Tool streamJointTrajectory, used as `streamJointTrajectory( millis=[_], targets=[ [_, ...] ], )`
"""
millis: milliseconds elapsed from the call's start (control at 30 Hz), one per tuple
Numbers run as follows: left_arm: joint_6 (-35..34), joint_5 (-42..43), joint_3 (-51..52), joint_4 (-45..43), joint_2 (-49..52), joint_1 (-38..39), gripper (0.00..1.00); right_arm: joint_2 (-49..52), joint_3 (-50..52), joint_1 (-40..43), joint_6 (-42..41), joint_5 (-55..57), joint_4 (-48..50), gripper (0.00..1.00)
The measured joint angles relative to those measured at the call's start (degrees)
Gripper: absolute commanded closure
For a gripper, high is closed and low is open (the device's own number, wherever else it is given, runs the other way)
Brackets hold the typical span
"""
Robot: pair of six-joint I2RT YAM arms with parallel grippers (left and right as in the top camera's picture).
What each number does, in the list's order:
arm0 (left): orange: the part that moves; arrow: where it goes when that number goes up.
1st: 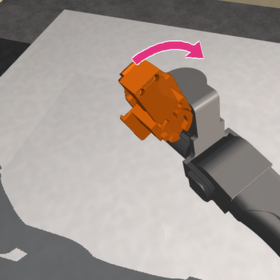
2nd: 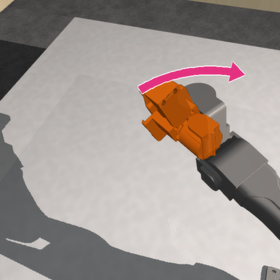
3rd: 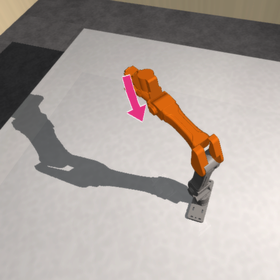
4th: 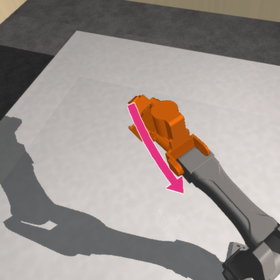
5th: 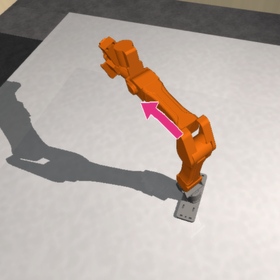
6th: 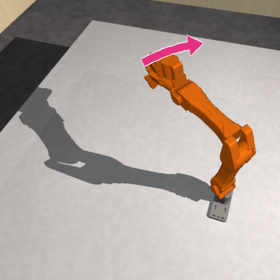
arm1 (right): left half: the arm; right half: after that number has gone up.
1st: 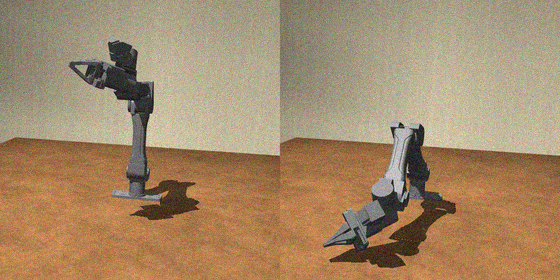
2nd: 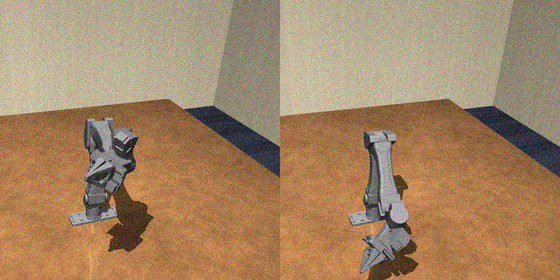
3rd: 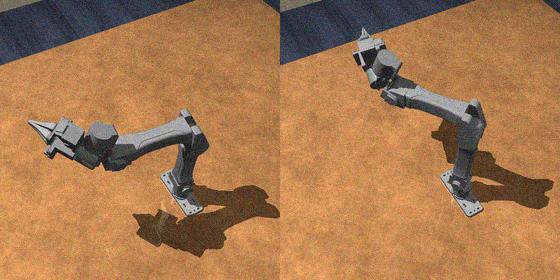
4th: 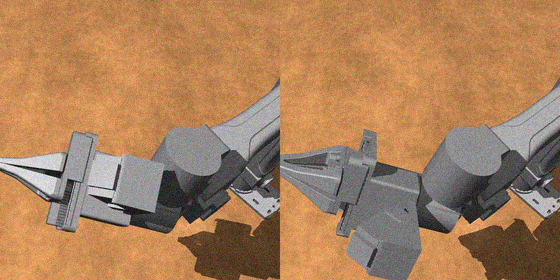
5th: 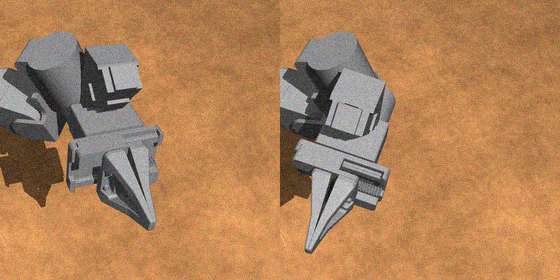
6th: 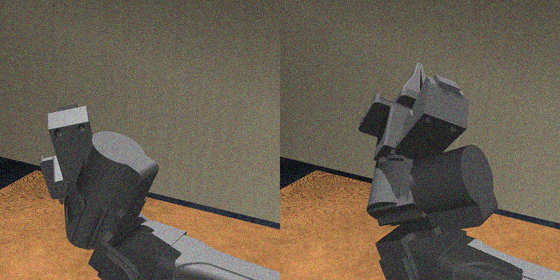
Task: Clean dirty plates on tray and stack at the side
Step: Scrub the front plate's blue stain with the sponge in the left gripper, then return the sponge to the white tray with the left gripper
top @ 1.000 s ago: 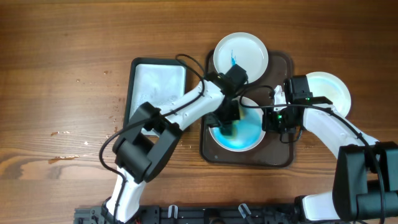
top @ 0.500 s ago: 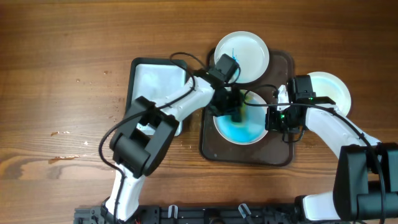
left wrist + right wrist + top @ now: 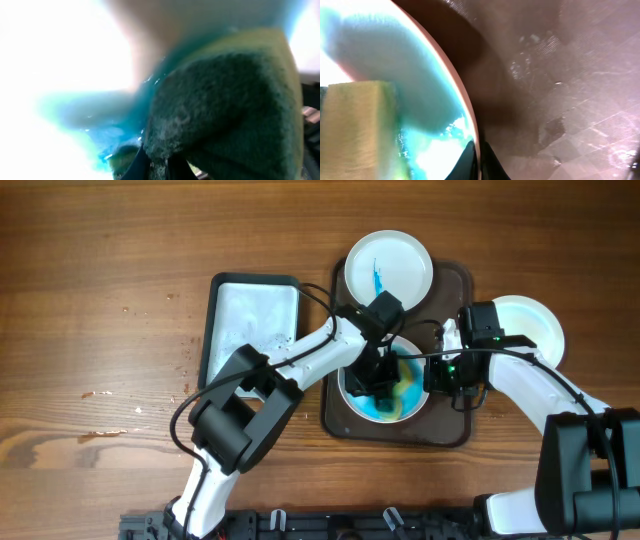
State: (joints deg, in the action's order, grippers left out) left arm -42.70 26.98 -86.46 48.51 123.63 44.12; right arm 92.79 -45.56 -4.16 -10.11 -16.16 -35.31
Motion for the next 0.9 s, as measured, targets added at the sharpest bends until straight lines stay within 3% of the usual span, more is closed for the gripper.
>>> streamJointTrajectory(
  millis=[200,400,567,733,900],
  targets=[
    [-0.02,-15.02,-0.20,7.52,-2.84,-1.18,0.96,0.00,0.00,-0.04,0.00,-0.35,-0.02,0.96],
    [-0.02,-26.45,-0.17,7.52,-7.41,-2.32,0.96,0.00,0.00,-0.31,0.00,-0.72,0.00,0.96],
    [0.00,-24.55,-0.17,5.11,-12.11,-4.00,0.96,0.00,0.00,-0.28,0.02,-0.50,0.00,0.96],
    [1.99,-20.87,-0.17,9.55,-21.31,-10.91,0.96,0.00,0.00,-0.26,0.15,-0.48,0.02,0.96],
    [3.89,-28.57,-0.02,18.56,-27.43,-22.84,0.96,0.00,0.04,-0.26,-0.11,-0.02,2.21,0.96]
  ],
)
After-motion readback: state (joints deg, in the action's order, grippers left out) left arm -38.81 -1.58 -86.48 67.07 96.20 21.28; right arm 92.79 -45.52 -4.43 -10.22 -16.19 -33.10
